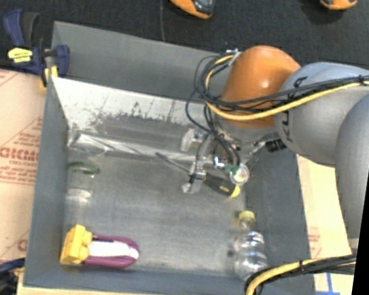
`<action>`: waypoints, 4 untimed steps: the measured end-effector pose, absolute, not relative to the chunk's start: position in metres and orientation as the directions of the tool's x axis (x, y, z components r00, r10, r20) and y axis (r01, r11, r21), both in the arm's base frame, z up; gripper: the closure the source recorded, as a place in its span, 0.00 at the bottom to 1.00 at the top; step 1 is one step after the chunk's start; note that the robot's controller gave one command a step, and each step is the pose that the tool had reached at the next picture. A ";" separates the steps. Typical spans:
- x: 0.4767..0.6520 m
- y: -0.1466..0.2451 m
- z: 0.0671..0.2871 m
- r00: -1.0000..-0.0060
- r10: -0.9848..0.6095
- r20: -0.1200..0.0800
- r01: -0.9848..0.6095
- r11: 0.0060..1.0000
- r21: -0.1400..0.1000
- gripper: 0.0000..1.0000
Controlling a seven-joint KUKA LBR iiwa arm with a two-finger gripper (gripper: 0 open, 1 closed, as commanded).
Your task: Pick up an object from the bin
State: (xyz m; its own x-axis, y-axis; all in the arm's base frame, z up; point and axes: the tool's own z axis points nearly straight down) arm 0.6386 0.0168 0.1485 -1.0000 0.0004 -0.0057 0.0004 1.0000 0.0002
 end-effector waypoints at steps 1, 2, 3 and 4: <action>0.636 -0.021 0.130 -0.980 0.200 -0.006 0.200 0.980 0.003 0.00; 0.631 -0.031 0.155 -0.976 0.217 -0.009 0.217 0.976 0.002 0.00; 0.636 -0.033 0.161 -1.000 0.029 -0.012 0.029 1.000 0.000 0.00; 0.637 -0.036 0.157 -0.965 0.262 -0.011 0.262 0.965 0.004 0.00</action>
Offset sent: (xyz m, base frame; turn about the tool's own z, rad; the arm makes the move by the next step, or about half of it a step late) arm -0.0122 -0.0488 0.0308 0.0188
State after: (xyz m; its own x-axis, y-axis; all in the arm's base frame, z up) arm 0.6374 -0.0363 0.1569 -0.9651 0.2616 -0.0109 0.2616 0.9652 0.0041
